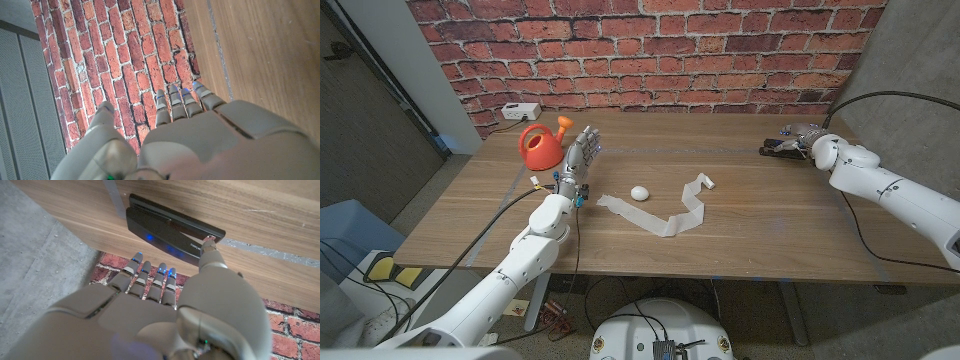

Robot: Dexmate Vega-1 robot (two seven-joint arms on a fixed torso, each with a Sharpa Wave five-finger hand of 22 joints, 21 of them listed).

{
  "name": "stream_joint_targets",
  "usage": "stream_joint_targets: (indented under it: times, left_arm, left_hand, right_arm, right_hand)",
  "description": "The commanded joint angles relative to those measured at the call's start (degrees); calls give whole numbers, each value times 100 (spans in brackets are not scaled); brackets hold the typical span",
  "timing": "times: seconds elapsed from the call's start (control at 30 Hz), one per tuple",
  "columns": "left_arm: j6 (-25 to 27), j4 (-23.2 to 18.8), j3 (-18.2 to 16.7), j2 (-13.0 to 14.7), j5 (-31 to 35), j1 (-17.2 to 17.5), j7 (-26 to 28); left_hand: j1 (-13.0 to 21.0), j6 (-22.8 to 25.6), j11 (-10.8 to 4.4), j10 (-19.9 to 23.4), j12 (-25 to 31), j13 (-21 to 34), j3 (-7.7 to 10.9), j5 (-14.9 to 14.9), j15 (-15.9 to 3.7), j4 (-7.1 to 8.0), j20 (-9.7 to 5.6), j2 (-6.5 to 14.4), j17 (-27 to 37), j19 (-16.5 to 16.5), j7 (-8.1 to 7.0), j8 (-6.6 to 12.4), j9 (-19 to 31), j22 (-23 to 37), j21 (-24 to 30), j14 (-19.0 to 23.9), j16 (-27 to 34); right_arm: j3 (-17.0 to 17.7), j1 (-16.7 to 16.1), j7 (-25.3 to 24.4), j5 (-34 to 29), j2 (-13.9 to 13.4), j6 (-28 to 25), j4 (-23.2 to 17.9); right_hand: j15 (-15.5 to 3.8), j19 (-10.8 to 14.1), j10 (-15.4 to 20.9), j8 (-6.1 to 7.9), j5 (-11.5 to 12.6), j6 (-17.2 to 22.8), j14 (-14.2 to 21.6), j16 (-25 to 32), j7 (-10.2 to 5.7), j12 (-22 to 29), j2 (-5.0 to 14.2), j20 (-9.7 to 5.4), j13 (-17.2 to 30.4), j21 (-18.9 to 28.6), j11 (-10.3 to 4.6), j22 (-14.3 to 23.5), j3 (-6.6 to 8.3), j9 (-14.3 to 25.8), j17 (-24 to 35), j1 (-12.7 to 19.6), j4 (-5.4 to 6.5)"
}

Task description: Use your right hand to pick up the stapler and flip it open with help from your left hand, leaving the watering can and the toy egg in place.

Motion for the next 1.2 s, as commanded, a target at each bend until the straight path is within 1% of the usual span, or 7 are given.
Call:
stream_joint_targets:
  times: [0.03,0.27,0.43,0.7,0.87,0.97,1.2]
  left_arm:
    - [117,-83,24,30,-72,41,-41]
    - [170,-78,53,84,-127,16,-191]
    - [190,-147,55,54,-28,61,19]
    - [202,-192,45,36,-20,108,108]
    - [10,-163,43,-70,149,138,313]
    - [31,-204,58,-30,242,146,358]
    - [70,-242,44,-28,242,191,409]
  left_hand:
    - [13,71,26,93,33,13,-14,24,-71,-8,50,19,19,56,5,21,24,12,32,88,34]
    - [-2,67,59,114,29,15,-20,25,-20,4,86,23,23,154,33,8,26,13,54,176,44]
    - [-8,111,66,133,30,17,-22,27,-18,11,84,30,24,155,34,20,27,14,45,199,40]
    - [-12,207,29,225,55,18,-18,29,-44,19,74,50,26,149,42,47,28,15,29,273,47]
    - [-11,298,42,312,76,20,-10,31,-71,25,69,74,27,151,42,67,30,16,18,352,53]
    - [-1,384,6,391,97,22,0,32,-97,24,43,94,26,170,31,88,30,15,16,423,61]
    - [9,413,-2,412,97,22,5,32,-97,19,33,102,25,176,35,87,31,15,11,440,51]
  right_arm:
    - [-88,66,71,-24,28,-91,77]
    - [-122,98,64,-21,66,-79,167]
    - [-133,113,23,13,104,-47,259]
    - [-180,143,-47,3,157,-28,351]
    - [-253,193,-29,-69,189,-75,380]
    - [-280,210,1,-96,185,-102,371]
    - [-285,203,-12,-87,199,-145,373]
  right_hand:
    - [-833,16,19,15,32,17,12,29,-38,22,21,-69,27,-1,-63,11,41,28,18,61,5]
    - [-888,-14,-7,1,40,-15,-18,12,-88,9,57,-144,51,-11,-106,10,112,30,13,206,-37]
    - [-937,-54,-24,-5,36,-28,-27,1,-132,-1,72,-216,68,-25,-151,4,155,33,3,299,-55]
    - [-1001,-67,-26,-8,18,-34,-16,-2,-191,-5,101,-292,89,-27,-203,-1,208,36,-5,415,-63]
    - [-1032,-65,-14,-2,-1,-18,-7,1,-224,-2,113,-323,101,-25,-260,-3,226,38,-6,455,-54]
    - [-1056,-67,15,2,-8,-8,-9,-3,-272,7,138,-361,116,-24,-317,-5,259,40,-9,529,-55]
    - [-1070,-54,58,15,-3,28,19,9,-339,20,201,-404,139,-18,-363,-7,318,44,-4,648,-42]
